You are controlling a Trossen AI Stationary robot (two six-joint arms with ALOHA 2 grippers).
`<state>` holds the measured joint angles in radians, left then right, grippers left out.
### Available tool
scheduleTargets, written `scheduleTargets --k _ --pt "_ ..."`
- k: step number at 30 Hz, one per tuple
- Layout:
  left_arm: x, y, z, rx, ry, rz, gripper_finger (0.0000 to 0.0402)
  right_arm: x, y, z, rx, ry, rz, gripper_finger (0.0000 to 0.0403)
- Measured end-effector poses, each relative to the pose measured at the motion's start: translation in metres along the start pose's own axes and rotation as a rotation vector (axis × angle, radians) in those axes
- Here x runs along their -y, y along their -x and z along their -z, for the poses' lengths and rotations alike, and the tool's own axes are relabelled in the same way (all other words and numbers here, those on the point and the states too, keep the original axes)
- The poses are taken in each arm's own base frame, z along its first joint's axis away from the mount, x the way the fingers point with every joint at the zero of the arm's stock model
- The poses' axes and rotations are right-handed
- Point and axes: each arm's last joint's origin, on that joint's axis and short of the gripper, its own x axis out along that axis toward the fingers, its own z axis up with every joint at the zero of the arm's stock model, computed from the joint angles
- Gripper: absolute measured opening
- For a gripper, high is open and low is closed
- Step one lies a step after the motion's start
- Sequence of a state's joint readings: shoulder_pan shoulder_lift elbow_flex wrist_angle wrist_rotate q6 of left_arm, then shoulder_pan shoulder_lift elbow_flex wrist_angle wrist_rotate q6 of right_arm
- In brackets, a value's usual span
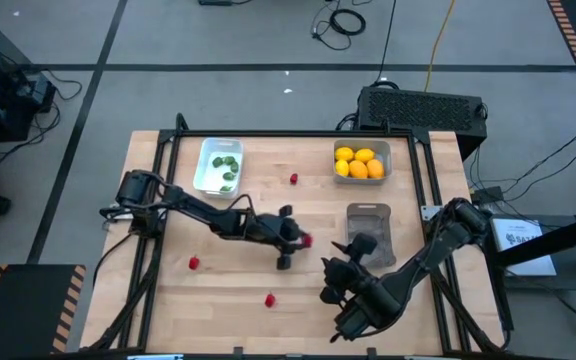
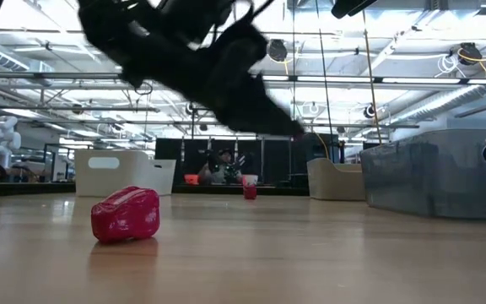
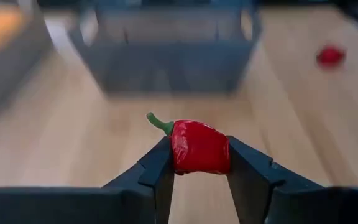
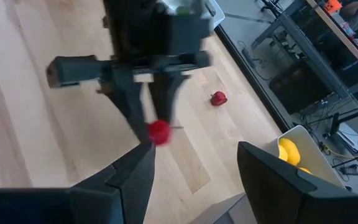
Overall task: Sort produce into baskets
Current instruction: Put the red chili pepper into the black bin
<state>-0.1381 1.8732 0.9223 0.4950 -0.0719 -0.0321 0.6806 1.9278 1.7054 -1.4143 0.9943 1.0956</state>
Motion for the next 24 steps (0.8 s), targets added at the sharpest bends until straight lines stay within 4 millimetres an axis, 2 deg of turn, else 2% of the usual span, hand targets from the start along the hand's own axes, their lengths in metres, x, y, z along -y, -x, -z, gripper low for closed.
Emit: scheduleTargets --k 4,6,13,18,24 --pt "-0.001 -0.013 -0.03 0.104 -0.074 -0.019 0.0129 0.002 -0.004 -0.002 -0.003 0.0 0.011 0.0217" --pt "-0.002 -0.022 -0.038 0.114 -0.105 -0.029 0.013 0.003 -0.006 -0.004 -0.003 -0.002 0.018 0.0217" --pt "-0.011 -0.074 -0.062 0.182 -0.101 0.001 0.013 0.005 -0.007 -0.004 -0.025 0.015 0.022 0.0217" --pt "-0.02 -0.098 -0.072 0.187 -0.091 0.017 0.013 0.017 0.006 0.002 -0.143 -0.007 -0.009 0.0217" --pt "-0.027 -0.104 -0.077 0.166 -0.086 0.026 0.013 0.047 0.034 0.002 -0.216 -0.027 -0.117 0.0207"
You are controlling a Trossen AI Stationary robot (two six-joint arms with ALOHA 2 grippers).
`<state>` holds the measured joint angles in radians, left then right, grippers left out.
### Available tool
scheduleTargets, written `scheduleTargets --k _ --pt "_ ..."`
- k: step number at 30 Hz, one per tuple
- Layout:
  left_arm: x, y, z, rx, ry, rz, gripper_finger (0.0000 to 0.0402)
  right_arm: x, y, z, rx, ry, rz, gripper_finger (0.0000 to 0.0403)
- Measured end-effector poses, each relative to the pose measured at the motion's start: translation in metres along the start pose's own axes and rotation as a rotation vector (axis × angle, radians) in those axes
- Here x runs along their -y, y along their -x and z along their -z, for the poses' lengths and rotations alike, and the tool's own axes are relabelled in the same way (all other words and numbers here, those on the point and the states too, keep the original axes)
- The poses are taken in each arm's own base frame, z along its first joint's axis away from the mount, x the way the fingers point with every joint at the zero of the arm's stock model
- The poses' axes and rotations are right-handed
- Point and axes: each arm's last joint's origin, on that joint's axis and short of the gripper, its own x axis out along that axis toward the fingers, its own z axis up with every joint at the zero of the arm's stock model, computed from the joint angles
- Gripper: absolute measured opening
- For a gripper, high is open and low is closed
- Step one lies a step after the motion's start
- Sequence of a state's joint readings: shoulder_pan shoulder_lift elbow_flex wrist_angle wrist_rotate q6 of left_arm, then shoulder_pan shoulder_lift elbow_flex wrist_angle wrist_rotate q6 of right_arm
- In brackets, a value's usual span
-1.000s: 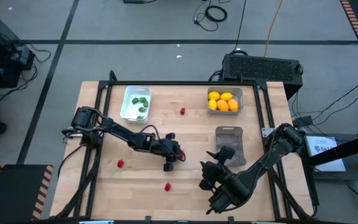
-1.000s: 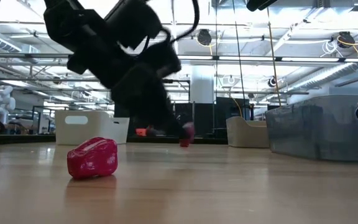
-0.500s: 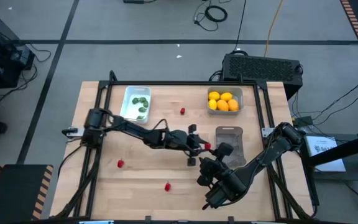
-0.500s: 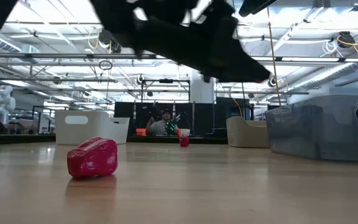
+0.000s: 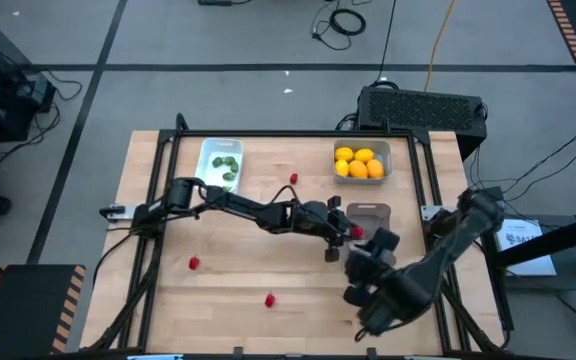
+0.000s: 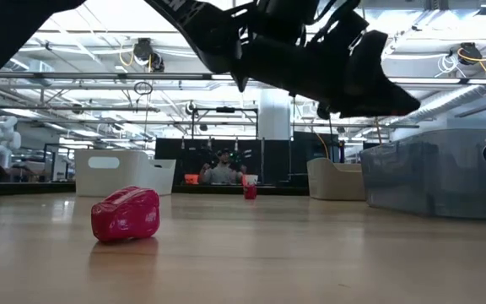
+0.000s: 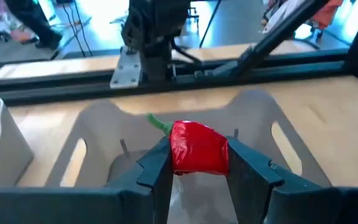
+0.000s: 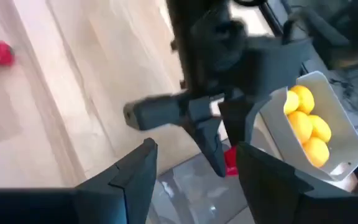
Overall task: Sort produce into baskets
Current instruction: Put the red chili pepper into the black bin
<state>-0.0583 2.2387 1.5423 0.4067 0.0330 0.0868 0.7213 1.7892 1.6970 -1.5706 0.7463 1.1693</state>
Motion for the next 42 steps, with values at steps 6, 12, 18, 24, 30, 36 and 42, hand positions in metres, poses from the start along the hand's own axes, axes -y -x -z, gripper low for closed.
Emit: scheduleTargets --k 6,12,18,24,30,36,42 --pt "-0.005 0.0 -0.005 0.016 0.003 -0.01 0.013 0.052 0.027 -0.015 0.069 0.006 -0.081 0.0188" --pt "-0.008 0.0 -0.005 0.011 0.005 -0.015 0.013 0.115 0.037 -0.022 0.118 -0.074 -0.11 0.0167" --pt "-0.011 0.0 -0.005 0.015 0.006 0.026 0.0154 0.164 0.023 0.006 0.058 -0.216 -0.118 0.015" --pt "-0.019 0.001 -0.001 -0.01 0.016 0.045 0.0229 0.176 0.006 0.034 0.036 -0.341 -0.103 0.0134" --pt "-0.032 0.011 -0.014 -0.052 0.02 0.027 0.0272 0.164 -0.013 0.048 0.012 -0.329 -0.082 0.0125" --pt "-0.056 0.062 -0.042 -0.324 -0.077 -0.064 0.0277 0.142 -0.028 0.053 -0.006 -0.364 -0.199 0.0125" --pt "-0.091 0.114 -0.038 -0.554 -0.027 -0.116 0.0277 0.118 -0.038 0.047 0.097 -0.324 -0.317 0.0125"
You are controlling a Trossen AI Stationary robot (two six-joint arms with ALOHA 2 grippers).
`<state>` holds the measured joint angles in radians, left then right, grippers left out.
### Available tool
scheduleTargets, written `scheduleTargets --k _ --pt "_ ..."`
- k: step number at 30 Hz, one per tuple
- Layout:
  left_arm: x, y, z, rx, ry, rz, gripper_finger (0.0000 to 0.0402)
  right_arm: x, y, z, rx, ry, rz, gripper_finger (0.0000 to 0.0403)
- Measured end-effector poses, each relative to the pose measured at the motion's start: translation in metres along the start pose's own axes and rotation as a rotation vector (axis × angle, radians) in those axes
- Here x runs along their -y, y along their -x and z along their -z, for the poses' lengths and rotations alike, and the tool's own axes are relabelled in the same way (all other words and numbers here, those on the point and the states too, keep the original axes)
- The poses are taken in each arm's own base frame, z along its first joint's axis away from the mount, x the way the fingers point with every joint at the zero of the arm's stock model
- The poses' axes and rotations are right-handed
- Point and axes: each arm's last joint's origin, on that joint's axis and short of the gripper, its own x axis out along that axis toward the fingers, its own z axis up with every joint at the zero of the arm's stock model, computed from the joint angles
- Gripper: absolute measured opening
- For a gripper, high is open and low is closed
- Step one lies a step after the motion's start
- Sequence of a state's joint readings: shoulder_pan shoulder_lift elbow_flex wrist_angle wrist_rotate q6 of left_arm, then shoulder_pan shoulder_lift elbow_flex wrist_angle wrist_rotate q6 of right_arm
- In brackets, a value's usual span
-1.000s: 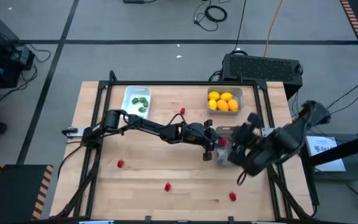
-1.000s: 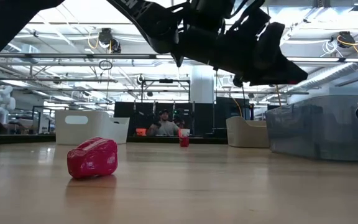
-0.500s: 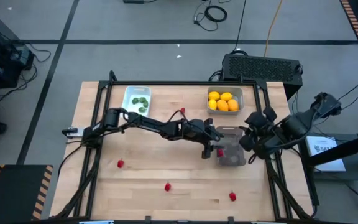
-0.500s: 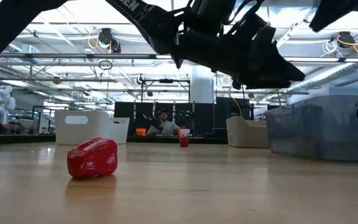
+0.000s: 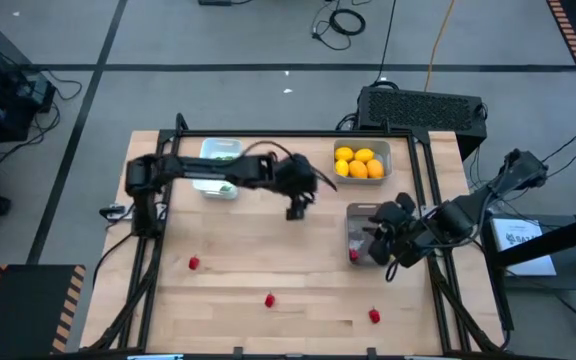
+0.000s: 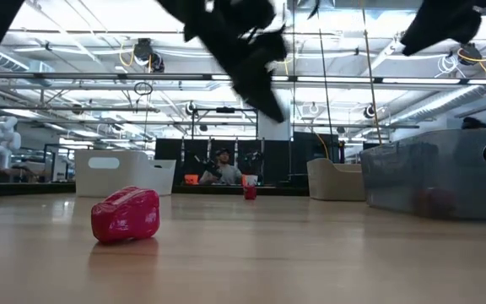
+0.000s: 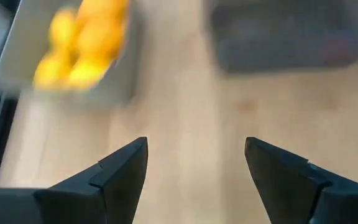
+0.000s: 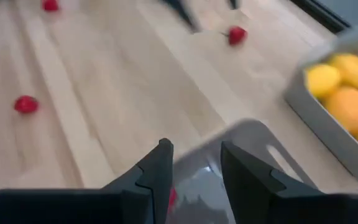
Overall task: Sort produce into baskets
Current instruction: Put the red chili pepper into the black bin
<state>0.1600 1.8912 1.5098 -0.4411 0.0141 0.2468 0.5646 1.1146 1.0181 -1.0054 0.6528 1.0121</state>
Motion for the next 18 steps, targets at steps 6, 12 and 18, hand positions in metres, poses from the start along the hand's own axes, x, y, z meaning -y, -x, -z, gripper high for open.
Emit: scheduleTargets --k 6,12,18 --pt "-0.048 -0.007 0.046 -0.06 0.33 -0.088 0.0277 -0.018 -0.015 0.0 0.101 0.087 0.009 0.0125" --pt "-0.057 -0.031 0.07 0.007 0.581 -0.149 0.0276 -0.029 -0.03 0.006 0.099 0.167 0.059 0.0125" --pt "-0.052 -0.035 0.076 0.008 0.697 -0.319 0.0276 -0.037 -0.043 0.013 0.059 0.221 0.093 0.0125"
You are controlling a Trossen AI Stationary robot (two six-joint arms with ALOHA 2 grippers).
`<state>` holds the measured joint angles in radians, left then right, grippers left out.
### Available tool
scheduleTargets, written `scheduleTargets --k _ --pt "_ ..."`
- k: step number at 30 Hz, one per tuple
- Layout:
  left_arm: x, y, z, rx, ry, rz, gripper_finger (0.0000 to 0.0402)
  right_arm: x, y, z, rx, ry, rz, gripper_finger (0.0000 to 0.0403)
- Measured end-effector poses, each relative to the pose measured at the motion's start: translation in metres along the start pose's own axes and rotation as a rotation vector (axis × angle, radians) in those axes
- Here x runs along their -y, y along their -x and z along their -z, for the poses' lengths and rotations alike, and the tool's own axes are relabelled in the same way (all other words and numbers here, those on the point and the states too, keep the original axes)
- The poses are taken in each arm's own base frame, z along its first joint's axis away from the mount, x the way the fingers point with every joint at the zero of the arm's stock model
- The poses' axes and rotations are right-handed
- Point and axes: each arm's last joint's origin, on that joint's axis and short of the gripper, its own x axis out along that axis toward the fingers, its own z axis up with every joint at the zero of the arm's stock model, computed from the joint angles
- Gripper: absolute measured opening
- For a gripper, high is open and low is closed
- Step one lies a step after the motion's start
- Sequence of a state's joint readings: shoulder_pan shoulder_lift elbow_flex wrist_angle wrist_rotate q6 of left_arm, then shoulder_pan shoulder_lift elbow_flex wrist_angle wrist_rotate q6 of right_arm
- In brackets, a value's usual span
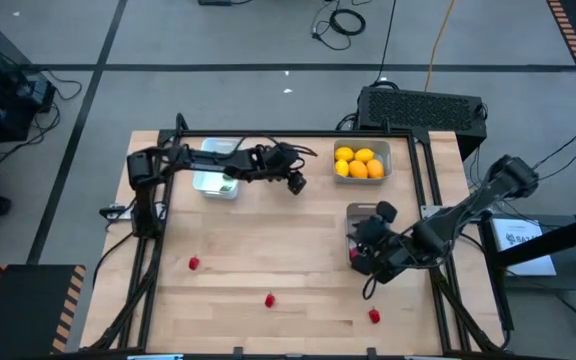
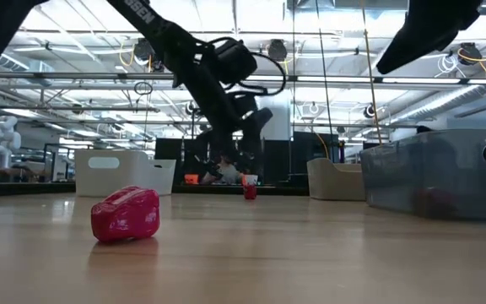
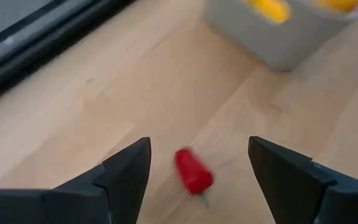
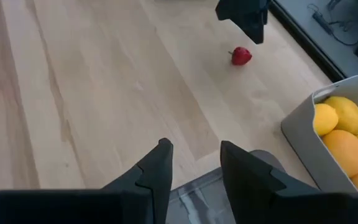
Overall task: Sort produce into baskets
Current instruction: Put the red chili pepper into the black bin
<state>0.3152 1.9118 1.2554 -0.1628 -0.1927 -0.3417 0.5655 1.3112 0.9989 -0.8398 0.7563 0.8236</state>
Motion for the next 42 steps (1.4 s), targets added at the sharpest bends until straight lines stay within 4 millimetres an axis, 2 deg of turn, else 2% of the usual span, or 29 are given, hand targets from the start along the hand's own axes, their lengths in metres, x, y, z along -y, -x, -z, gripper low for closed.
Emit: scheduleTargets --k 5,14,24,28,38,42 --pt "0.006 -0.011 0.011 -0.023 0.071 -0.018 0.0276 -0.005 -0.006 0.003 -0.015 0.05 0.017 0.0125" --pt "0.011 -0.051 0.04 -0.054 0.141 -0.111 0.0276 -0.012 -0.01 0.007 -0.023 0.067 0.016 0.0125" --pt "0.017 -0.054 0.044 -0.029 0.123 -0.149 0.0267 -0.021 -0.001 0.015 -0.013 0.078 -0.029 0.0125" --pt "0.019 -0.053 0.045 -0.034 0.114 -0.147 0.0226 -0.023 0.0 0.015 -0.005 0.074 -0.037 0.0125" --pt "0.025 -0.052 0.047 -0.044 0.03 -0.126 0.0081 -0.024 0.0 0.014 -0.003 0.011 -0.048 0.0125" --pt "0.031 -0.047 0.048 -0.049 -0.026 -0.106 0.0059 -0.024 0.0 0.014 -0.002 0.01 -0.049 0.0125"
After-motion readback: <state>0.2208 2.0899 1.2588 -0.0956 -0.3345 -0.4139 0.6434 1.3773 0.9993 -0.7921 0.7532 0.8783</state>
